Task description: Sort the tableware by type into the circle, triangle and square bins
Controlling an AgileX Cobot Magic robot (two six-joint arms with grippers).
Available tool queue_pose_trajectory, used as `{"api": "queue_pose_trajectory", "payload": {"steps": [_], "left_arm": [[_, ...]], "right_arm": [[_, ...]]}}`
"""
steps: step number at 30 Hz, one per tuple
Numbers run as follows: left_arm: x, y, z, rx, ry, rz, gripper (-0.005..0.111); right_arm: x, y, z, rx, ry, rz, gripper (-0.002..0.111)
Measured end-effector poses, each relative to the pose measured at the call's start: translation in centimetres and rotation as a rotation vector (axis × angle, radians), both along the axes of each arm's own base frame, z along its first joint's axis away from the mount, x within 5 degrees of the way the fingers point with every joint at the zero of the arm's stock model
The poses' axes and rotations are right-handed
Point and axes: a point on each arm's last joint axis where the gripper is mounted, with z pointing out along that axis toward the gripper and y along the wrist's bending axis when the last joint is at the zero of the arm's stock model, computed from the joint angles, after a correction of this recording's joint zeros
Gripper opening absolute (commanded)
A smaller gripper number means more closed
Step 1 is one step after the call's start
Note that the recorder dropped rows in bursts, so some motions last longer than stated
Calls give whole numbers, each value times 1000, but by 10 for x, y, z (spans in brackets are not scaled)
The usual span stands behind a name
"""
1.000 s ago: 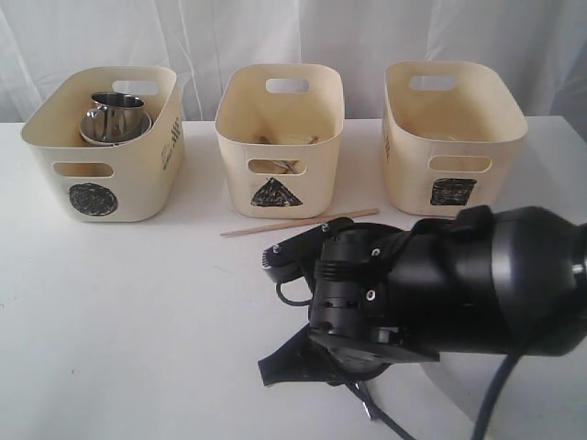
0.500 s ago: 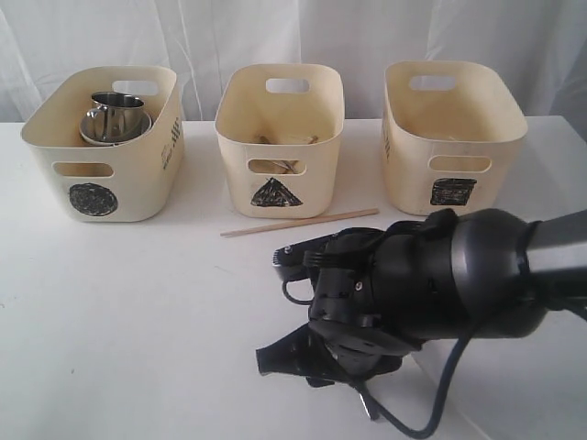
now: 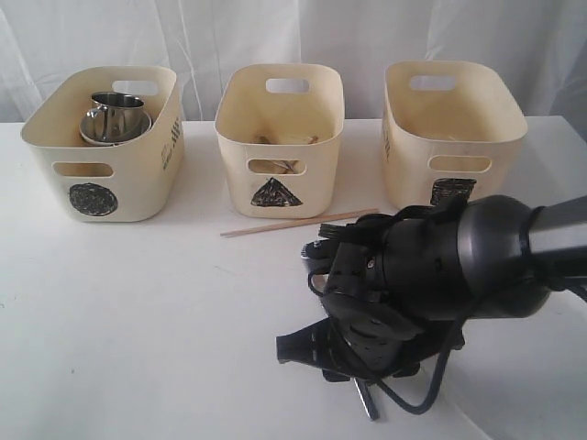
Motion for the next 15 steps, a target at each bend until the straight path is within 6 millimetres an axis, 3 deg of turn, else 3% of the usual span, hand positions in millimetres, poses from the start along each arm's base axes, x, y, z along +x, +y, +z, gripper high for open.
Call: {"api": "queue_pose_trajectory", "payload": {"steps": [12,15], "left_arm": [[0,0,0,0,0,0,28],[0,0,0,0,0,0,28]], "right_arm": [[0,3,-12,-5,41,26,43],[0,3,-13,-13,46,32,38]]}}
